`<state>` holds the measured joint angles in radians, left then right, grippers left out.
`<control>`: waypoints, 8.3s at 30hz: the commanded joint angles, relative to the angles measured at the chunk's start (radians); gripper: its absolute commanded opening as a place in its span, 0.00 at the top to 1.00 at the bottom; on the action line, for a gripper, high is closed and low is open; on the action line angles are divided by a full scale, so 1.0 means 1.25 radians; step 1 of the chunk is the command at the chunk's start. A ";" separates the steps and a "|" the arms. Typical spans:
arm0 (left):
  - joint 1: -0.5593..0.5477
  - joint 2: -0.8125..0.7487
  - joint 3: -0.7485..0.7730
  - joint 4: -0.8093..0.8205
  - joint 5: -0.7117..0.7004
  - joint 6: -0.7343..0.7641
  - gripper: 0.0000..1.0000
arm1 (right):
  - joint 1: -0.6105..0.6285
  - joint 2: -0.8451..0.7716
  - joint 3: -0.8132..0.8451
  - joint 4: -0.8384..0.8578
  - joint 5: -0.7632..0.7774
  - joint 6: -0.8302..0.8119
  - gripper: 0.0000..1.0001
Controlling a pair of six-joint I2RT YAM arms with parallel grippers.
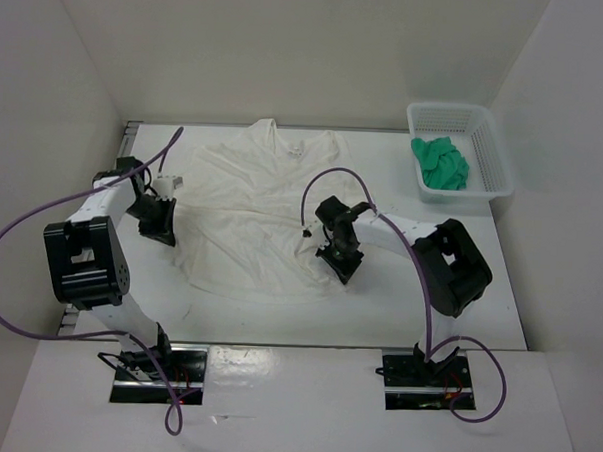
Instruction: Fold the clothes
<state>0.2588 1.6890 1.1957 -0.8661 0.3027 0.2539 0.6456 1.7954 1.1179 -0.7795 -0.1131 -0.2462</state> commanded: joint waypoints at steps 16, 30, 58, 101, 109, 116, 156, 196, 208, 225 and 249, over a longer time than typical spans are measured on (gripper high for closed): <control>0.006 -0.074 -0.012 0.012 0.092 0.021 1.00 | -0.211 -0.295 0.140 -0.156 0.165 -0.059 1.00; 0.069 -0.091 0.015 -0.041 0.176 0.094 1.00 | -0.264 -0.413 0.120 -0.172 0.182 -0.075 0.99; 0.394 0.149 0.128 -0.213 0.250 0.379 1.00 | -0.464 -0.268 0.184 -0.044 0.070 -0.117 0.99; 0.313 0.097 -0.041 -0.123 0.166 0.374 1.00 | -0.097 -0.005 0.323 -0.019 0.114 -0.021 0.36; 0.313 0.082 -0.056 -0.123 0.174 0.374 1.00 | -0.097 0.024 0.290 -0.027 -0.015 -0.021 0.46; 0.313 0.082 -0.063 -0.123 0.174 0.374 1.00 | -0.097 0.067 0.290 -0.005 -0.030 -0.014 0.48; 0.313 0.104 -0.063 -0.124 0.174 0.381 1.00 | -0.097 0.127 0.389 0.069 0.089 0.033 1.00; 0.381 -0.234 0.314 -0.344 0.380 0.352 1.00 | -0.343 -0.651 0.265 -0.067 0.169 -0.009 1.00; 0.330 -0.353 0.273 -0.344 0.285 0.397 1.00 | -0.343 -0.695 0.273 -0.172 0.120 -0.037 1.00; 0.330 -0.731 0.215 -0.111 0.372 0.076 1.00 | -0.443 -0.912 0.141 0.036 0.041 0.055 1.00; 0.330 -0.881 0.035 0.012 0.408 -0.117 1.00 | -0.466 -0.958 0.122 0.071 0.087 0.095 1.00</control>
<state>0.6670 0.5488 1.2743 -0.8955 0.7368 0.1165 0.0818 0.5632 1.2747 -0.7841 -0.0296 -0.1574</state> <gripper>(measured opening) 0.008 0.025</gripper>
